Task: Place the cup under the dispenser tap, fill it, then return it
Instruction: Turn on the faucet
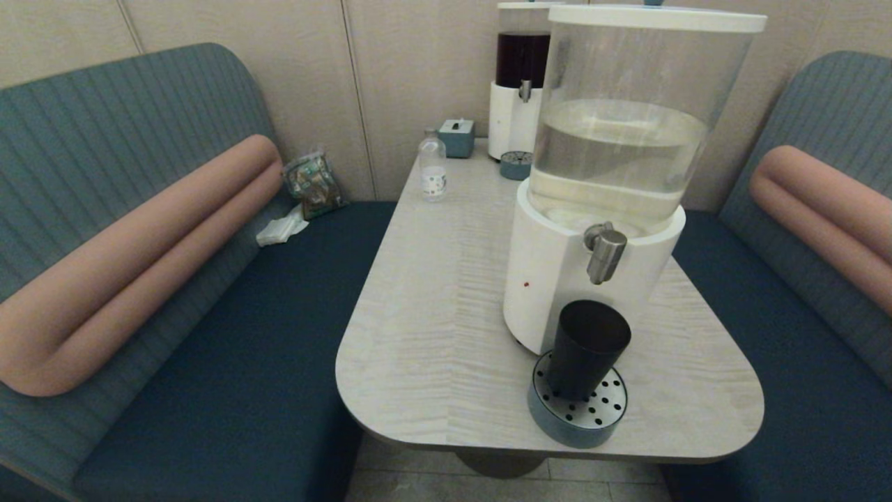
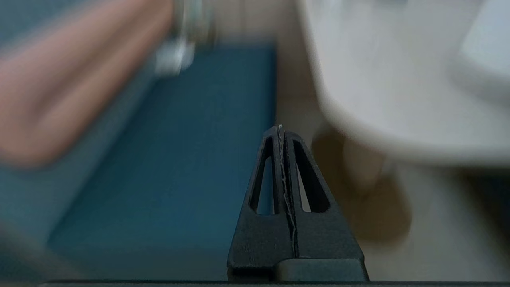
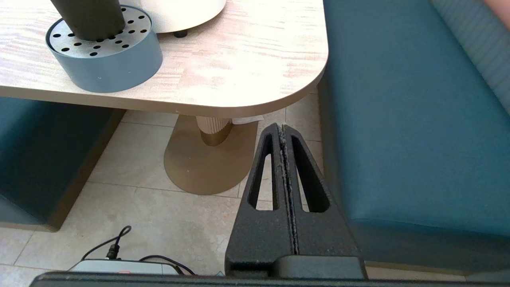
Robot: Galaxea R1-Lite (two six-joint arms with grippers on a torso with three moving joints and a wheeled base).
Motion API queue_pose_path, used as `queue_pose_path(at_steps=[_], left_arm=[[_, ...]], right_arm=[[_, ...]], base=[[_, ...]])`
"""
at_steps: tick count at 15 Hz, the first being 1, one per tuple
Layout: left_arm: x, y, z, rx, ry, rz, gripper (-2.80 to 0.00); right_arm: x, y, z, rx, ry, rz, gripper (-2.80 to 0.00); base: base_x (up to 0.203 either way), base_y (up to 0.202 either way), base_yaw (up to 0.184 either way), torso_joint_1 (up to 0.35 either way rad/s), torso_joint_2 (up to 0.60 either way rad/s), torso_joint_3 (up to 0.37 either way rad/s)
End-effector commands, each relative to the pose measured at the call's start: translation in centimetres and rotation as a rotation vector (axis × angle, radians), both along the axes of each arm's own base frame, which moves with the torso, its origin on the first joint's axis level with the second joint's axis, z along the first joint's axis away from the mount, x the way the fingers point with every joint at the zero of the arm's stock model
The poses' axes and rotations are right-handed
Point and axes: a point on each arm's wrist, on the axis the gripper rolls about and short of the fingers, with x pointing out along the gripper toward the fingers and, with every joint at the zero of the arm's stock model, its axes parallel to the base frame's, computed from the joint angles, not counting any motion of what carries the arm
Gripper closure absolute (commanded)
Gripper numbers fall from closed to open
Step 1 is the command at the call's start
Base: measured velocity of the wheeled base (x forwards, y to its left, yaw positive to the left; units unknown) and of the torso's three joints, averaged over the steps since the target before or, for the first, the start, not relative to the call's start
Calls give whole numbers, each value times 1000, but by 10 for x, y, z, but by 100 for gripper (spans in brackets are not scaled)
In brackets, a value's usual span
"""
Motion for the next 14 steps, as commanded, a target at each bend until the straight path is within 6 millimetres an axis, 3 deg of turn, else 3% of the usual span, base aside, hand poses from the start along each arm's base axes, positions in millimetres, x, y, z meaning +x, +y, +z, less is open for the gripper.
queue_pose_path(at_steps=[1, 6, 7, 9, 11, 12, 14], left_arm=[[-2, 0, -12, 7, 83, 8, 0], [-2, 0, -12, -17, 87, 4, 0], [-2, 0, -12, -15, 82, 5, 0], [-2, 0, -12, -16, 82, 5, 0], [-2, 0, -12, -16, 82, 5, 0], [-2, 0, -12, -16, 82, 5, 0], [-2, 0, -12, -16, 82, 5, 0]], right_arm=[[0, 0, 0, 0, 0, 1, 0], [0, 0, 0, -92, -4, 20, 0], [-2, 0, 8, -98, -39, 21, 0], [-15, 1, 45, -76, -154, 26, 0], [-31, 1, 102, -16, -242, 54, 0], [-30, 1, 131, 18, -241, 82, 0], [-6, 1, 198, 86, -184, 148, 0]], base=[[0, 0, 0, 0, 0, 0], [0, 0, 0, 0, 0, 0], [0, 0, 0, 0, 0, 0], [0, 0, 0, 0, 0, 0], [0, 0, 0, 0, 0, 0], [0, 0, 0, 0, 0, 0], [0, 0, 0, 0, 0, 0]])
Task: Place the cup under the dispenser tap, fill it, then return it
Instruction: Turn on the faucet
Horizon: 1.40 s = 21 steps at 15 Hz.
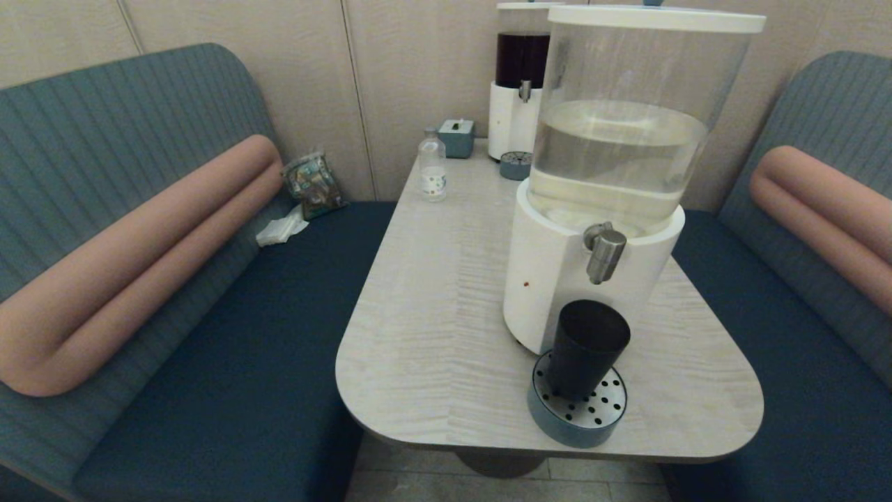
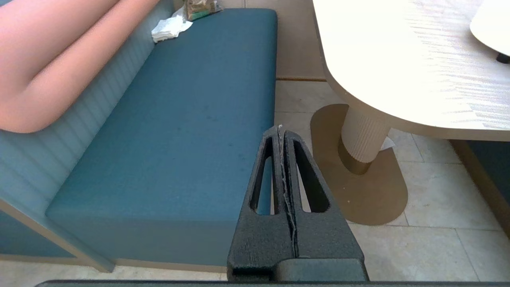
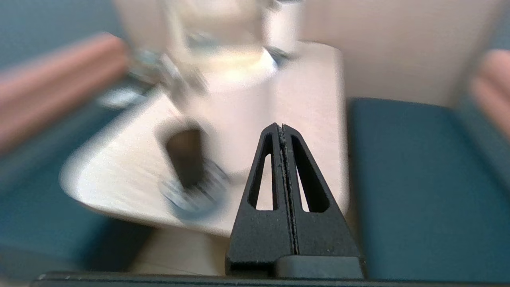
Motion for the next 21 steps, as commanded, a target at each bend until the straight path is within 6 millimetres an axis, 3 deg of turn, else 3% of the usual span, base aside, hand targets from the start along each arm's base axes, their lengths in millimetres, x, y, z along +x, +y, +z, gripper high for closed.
queue_pose_path(at_steps=[1, 3, 5, 7, 10, 12, 19, 21], left_arm=[[0, 0, 0, 0, 2, 0, 0], [0, 0, 0, 0, 2, 0, 0], [0, 0, 0, 0, 2, 0, 0], [0, 0, 0, 0, 2, 0, 0], [0, 0, 0, 0, 2, 0, 0], [0, 0, 0, 0, 2, 0, 0], [0, 0, 0, 0, 2, 0, 0], [0, 0, 0, 0, 2, 0, 0]], right_arm=[[48, 1, 62, 19, 113, 53, 0], [82, 5, 122, 38, 158, 146, 0], [130, 14, 154, 42, 316, 232, 0], [182, 27, 158, 30, 562, 274, 0], [244, 47, 129, -119, 858, 169, 0], [259, 68, 120, -254, 890, 127, 0], [253, 116, 125, -330, 777, 324, 0], [260, 128, 122, -330, 754, 358, 0]], base=[[0, 0, 0, 0, 0, 0], [0, 0, 0, 0, 0, 0], [0, 0, 0, 0, 0, 0], [0, 0, 0, 0, 0, 0], [0, 0, 0, 0, 0, 0], [0, 0, 0, 0, 0, 0], [0, 0, 0, 0, 0, 0], [0, 0, 0, 0, 0, 0]])
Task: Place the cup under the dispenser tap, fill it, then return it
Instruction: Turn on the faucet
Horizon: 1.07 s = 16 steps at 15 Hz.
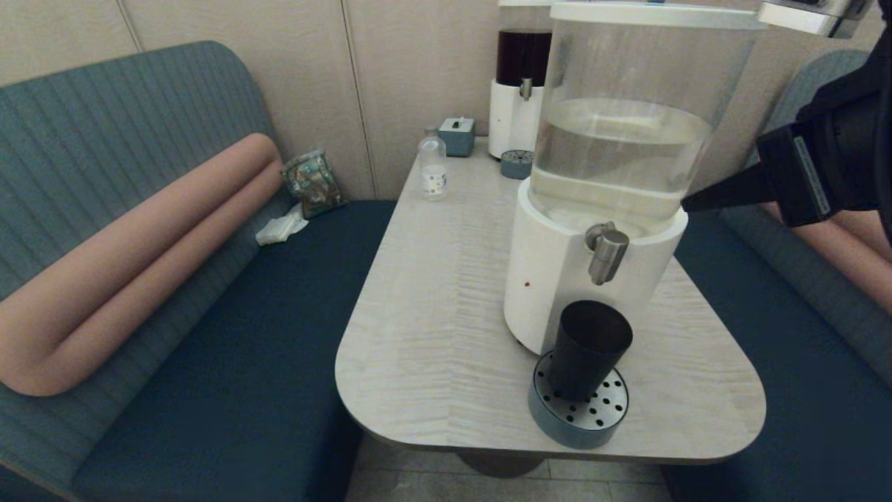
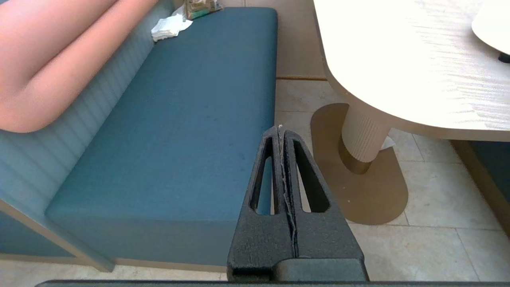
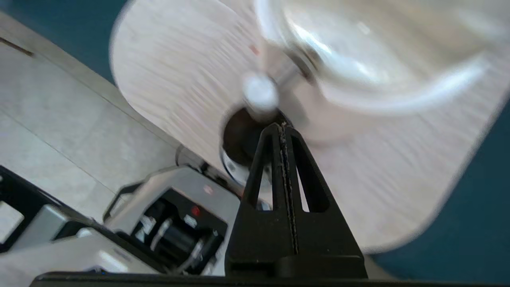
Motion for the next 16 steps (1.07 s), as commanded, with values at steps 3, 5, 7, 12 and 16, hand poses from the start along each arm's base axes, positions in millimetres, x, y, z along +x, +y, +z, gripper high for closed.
queue_pose_path(at_steps=[3, 5, 7, 12, 16], left_arm=[[0, 0, 0, 0, 2, 0, 0], [0, 0, 0, 0, 2, 0, 0], [0, 0, 0, 0, 2, 0, 0], [0, 0, 0, 0, 2, 0, 0], [0, 0, 0, 0, 2, 0, 0]], right_arm=[[17, 25, -10, 6, -3, 47, 0], [27, 36, -13, 26, -30, 61, 0], [38, 43, -18, 27, -30, 58, 0], [47, 46, -26, 12, -7, 31, 0], [51, 46, -29, 6, 0, 23, 0]], base=[[0, 0, 0, 0, 0, 0], [0, 0, 0, 0, 0, 0], [0, 0, 0, 0, 0, 0], [0, 0, 0, 0, 0, 0], [0, 0, 0, 0, 0, 0]])
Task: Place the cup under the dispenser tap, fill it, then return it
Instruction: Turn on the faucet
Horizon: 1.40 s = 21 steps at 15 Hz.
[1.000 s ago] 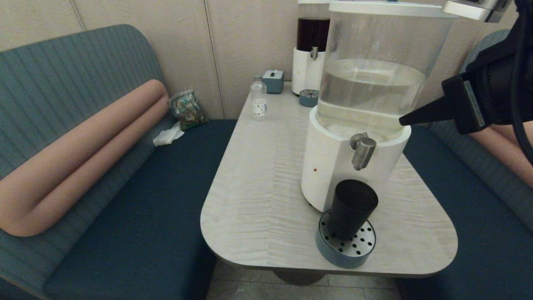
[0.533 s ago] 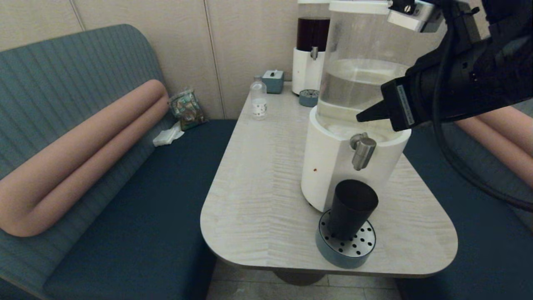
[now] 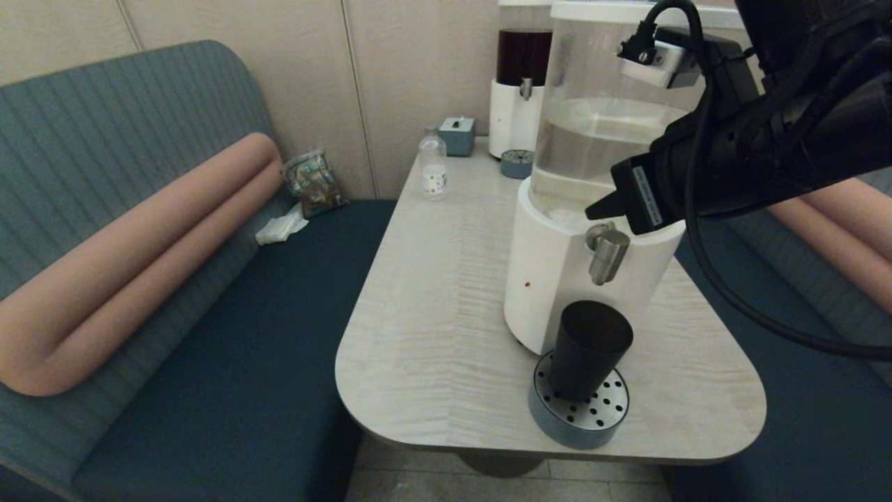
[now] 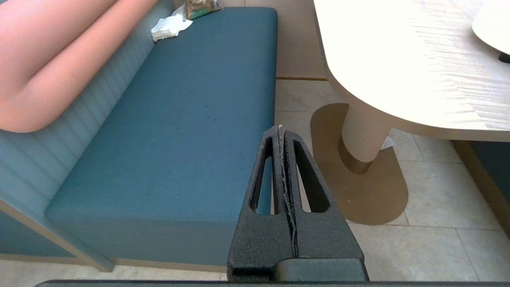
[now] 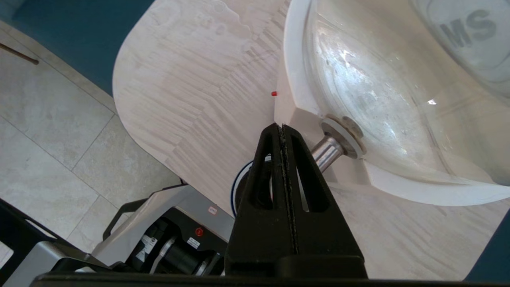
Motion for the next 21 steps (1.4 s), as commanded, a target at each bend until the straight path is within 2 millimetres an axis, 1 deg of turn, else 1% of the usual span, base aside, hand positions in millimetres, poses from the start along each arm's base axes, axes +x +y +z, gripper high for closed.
queue_pose_path(at_steps=[1, 5, 8, 14, 17, 21], left_arm=[[0, 0, 0, 0, 2, 0, 0], [0, 0, 0, 0, 2, 0, 0], [0, 0, 0, 0, 1, 0, 0], [0, 0, 0, 0, 2, 0, 0], [0, 0, 0, 0, 2, 0, 0], [0, 0, 0, 0, 2, 0, 0]], right_arm=[[4, -2, -3, -7, 10, -12, 0], [11, -5, -7, -24, 17, -52, 0], [12, -6, -8, -29, 19, -58, 0], [9, -7, -4, -21, 4, -61, 0], [6, -11, 7, 3, -61, -91, 0], [8, -16, 5, -7, -58, -118, 0]], base=[[0, 0, 0, 0, 0, 0], [0, 0, 0, 0, 0, 0], [0, 0, 0, 0, 0, 0], [0, 0, 0, 0, 0, 0], [0, 0, 0, 0, 0, 0], [0, 0, 0, 0, 0, 0]])
